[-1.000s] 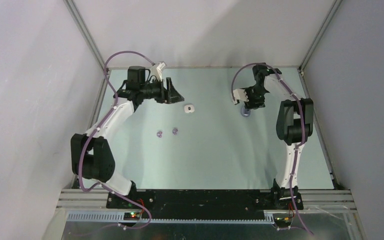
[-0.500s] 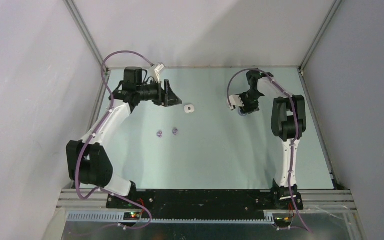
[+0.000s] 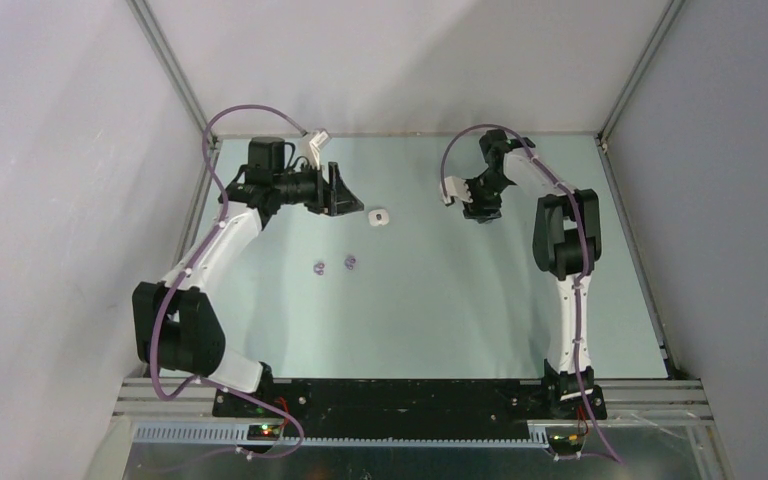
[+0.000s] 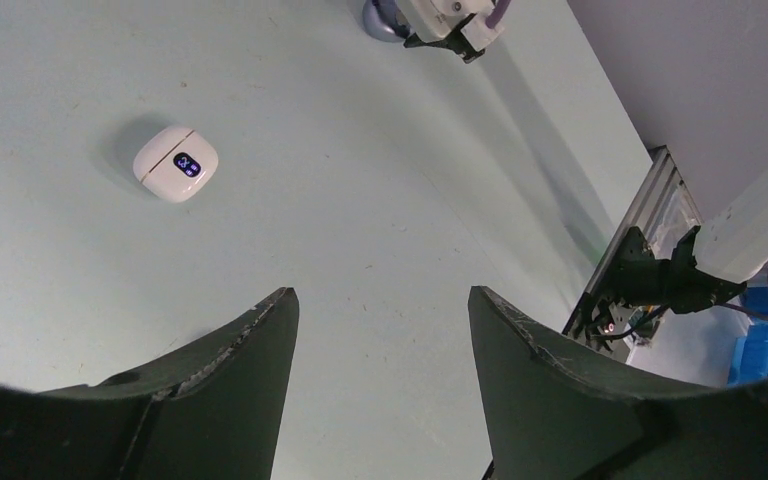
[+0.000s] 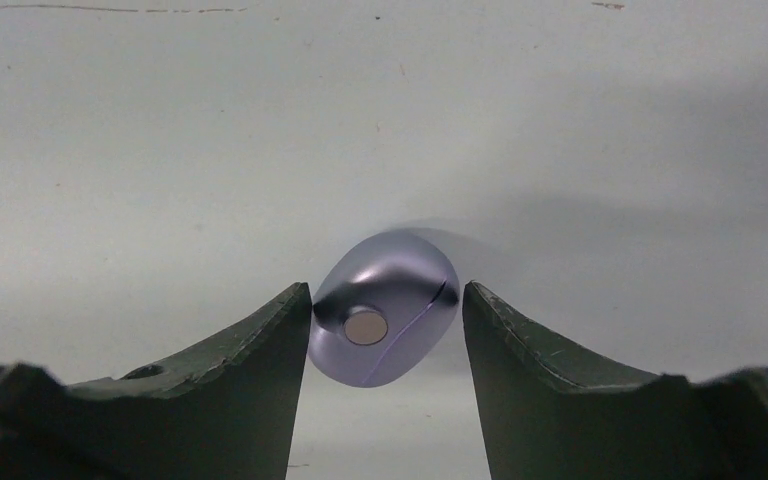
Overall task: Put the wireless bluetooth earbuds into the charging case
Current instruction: Pick up the charging case at the center of the board.
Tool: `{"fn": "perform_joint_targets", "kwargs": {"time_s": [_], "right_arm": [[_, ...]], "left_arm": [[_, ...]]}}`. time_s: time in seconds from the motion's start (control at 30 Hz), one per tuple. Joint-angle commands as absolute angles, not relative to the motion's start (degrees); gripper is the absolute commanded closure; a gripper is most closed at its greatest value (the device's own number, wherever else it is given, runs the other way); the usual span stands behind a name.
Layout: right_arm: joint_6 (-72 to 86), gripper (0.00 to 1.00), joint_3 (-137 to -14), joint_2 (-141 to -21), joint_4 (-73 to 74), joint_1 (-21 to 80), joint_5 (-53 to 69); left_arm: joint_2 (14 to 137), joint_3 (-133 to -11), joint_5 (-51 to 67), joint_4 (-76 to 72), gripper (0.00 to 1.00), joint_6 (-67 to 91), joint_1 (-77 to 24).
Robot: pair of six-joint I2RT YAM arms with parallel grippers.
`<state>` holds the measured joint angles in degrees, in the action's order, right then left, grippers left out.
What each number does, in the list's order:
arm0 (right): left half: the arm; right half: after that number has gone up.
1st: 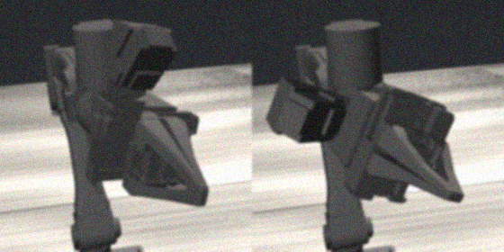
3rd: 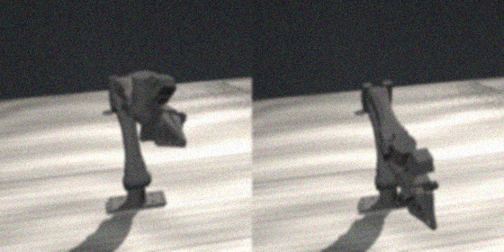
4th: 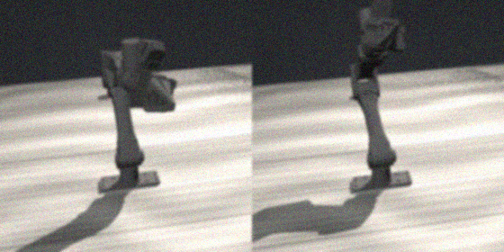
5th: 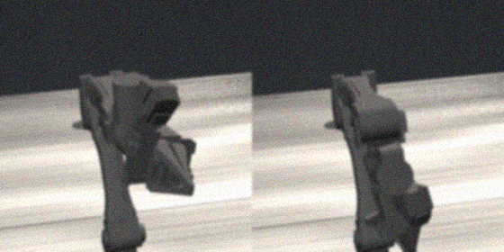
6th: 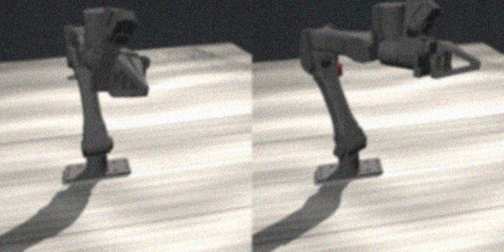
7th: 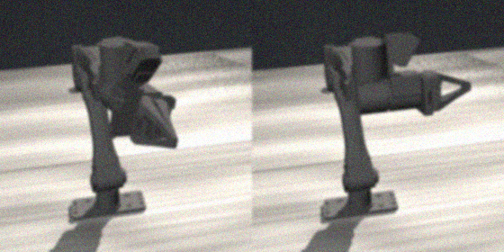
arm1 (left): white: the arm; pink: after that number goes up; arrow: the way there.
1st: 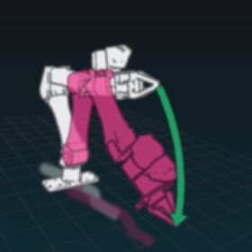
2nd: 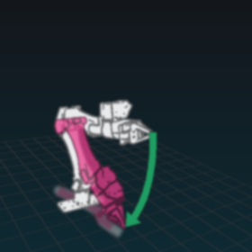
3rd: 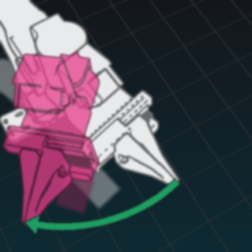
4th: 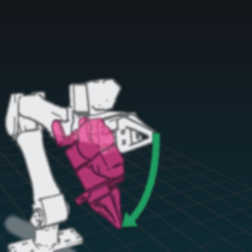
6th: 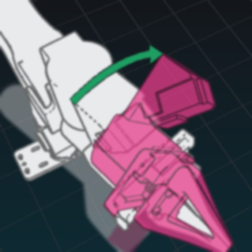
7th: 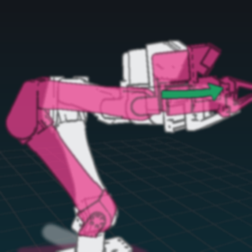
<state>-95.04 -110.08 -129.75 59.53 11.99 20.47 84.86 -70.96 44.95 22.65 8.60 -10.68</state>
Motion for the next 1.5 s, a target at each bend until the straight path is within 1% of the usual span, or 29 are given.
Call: {"fn": "perform_joint_targets", "kwargs": {"time_s": [0.0,0.27,0.3,0.5,0.73,0.9,1.03,1.1,1.17,1.2,1.27,1.33,1.37,1.47], "right_arm": [[-90.3,0.37,-113.2,-131.1,63.0,11.5,22.3],[-76.4,0.33,-115.5,-131.9,61.7,11.1,23.0],[-74.6,0.31,-115.6,-132.0,61.4,10.9,23.0],[-69.1,0.25,-114.8,-131.6,61.1,10.1,23.7],[-66.5,0.26,-112.2,-130.6,58.5,8.8,23.2],[-67.7,0.30,-108.5,-129.4,55.9,8.7,23.0],[-67.4,0.33,-107.9,-129.8,54.3,9.0,22.1],[-67.4,0.37,-107.9,-130.0,53.9,8.9,21.9],[-67.6,0.44,-107.8,-130.0,53.9,8.9,21.7],[-67.8,0.50,-107.7,-129.7,54.0,8.9,21.5],[-68.2,0.58,-106.8,-128.1,54.0,9.1,22.5],[-68.2,0.63,-104.1,-124.2,52.3,9.7,25.2],[-67.6,0.64,-102.6,-120.4,49.5,10.0,26.2],[-64.7,0.66,-94.3,-111.2,40.8,12.4,31.4]], "left_arm": [[84.6,-70.8,45.2,20.2,0.31,9.2,-10.2],[85.1,-70.8,45.6,19.2,0.32,9.8,-10.1],[85.3,-70.8,45.7,19.1,0.32,9.9,-10.1],[85.7,-70.8,46.1,18.4,0.32,10.4,-10.1],[85.9,-71.1,46.3,17.5,0.33,11.1,-10.2],[85.8,-71.0,46.3,17.3,0.33,11.3,-10.2],[85.6,-70.8,46.3,17.3,0.33,11.4,-10.2],[85.4,-70.8,46.2,17.4,0.34,11.4,-10.2],[85.4,-70.7,46.2,17.4,0.34,11.3,-10.2],[85.3,-70.7,46.2,17.4,0.34,11.4,-10.2],[85.4,-70.8,46.0,16.7,0.34,11.6,-10.2],[85.6,-71.2,44.2,15.4,0.36,12.6,-10.3],[85.8,-71.7,43.4,14.9,0.36,13.4,-10.5],[86.3,-73.9,39.9,13.4,0.36,14.0,-11.7]]}}
